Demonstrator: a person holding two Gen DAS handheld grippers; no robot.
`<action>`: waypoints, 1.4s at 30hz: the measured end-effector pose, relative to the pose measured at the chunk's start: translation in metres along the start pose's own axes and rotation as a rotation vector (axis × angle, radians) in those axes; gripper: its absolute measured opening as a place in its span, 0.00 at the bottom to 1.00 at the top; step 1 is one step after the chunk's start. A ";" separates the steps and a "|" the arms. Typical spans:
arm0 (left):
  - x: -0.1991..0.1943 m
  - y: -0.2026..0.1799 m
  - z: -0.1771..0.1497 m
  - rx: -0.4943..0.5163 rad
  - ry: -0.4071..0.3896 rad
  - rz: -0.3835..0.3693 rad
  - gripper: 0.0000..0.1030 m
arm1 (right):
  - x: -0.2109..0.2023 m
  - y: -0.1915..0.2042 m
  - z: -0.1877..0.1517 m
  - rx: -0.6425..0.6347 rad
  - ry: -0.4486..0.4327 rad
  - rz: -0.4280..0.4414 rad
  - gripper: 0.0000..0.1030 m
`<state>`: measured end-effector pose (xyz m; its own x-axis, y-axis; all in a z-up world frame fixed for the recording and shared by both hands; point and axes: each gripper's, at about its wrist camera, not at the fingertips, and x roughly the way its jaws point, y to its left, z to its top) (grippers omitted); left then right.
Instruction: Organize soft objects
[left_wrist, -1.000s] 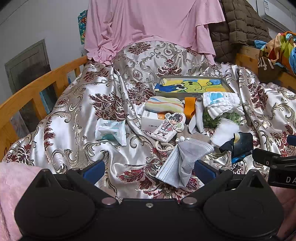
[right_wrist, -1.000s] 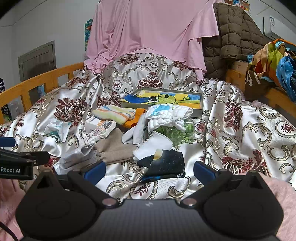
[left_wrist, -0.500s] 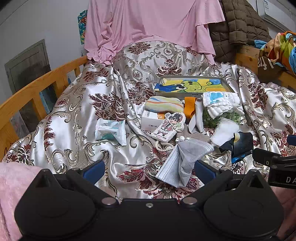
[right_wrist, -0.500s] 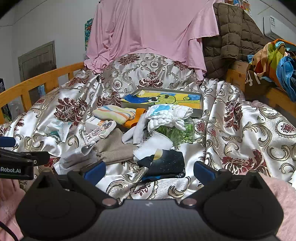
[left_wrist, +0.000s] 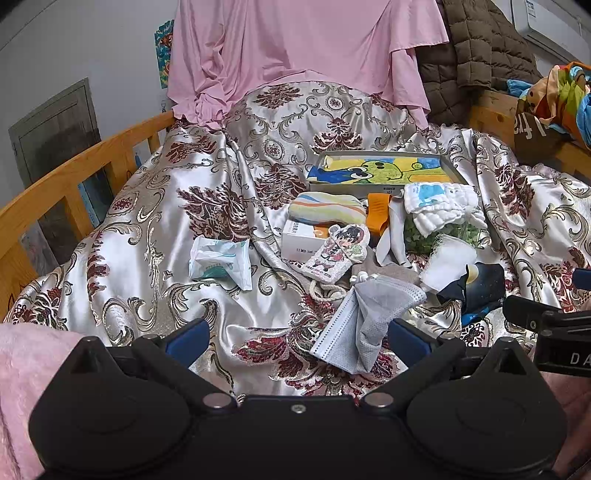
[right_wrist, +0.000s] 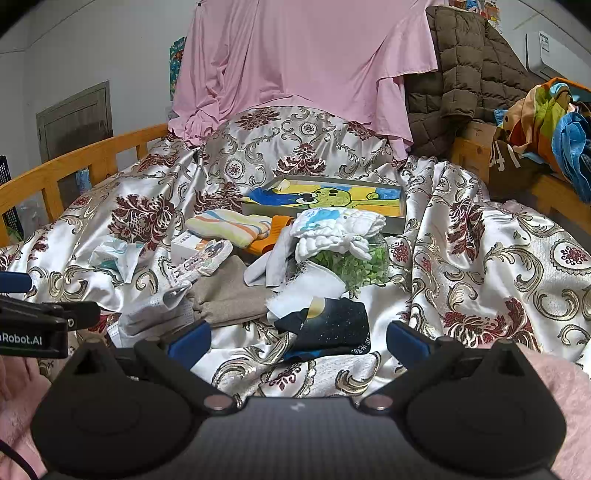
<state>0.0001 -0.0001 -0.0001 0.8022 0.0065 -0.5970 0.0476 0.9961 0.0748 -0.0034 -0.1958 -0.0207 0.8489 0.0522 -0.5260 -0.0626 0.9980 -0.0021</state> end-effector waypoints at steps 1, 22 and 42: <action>0.000 0.000 0.000 0.001 0.002 0.001 0.99 | 0.000 0.000 0.000 0.000 0.001 -0.001 1.00; 0.050 -0.003 0.033 0.045 0.218 -0.134 0.99 | 0.051 -0.030 0.040 0.083 0.145 0.030 1.00; 0.132 0.001 0.040 -0.112 0.454 -0.241 0.64 | 0.178 -0.046 0.046 0.181 0.518 0.057 0.92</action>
<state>0.1293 -0.0020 -0.0469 0.4367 -0.2108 -0.8745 0.1150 0.9773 -0.1782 0.1753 -0.2310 -0.0751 0.4748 0.1285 -0.8706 0.0291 0.9864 0.1615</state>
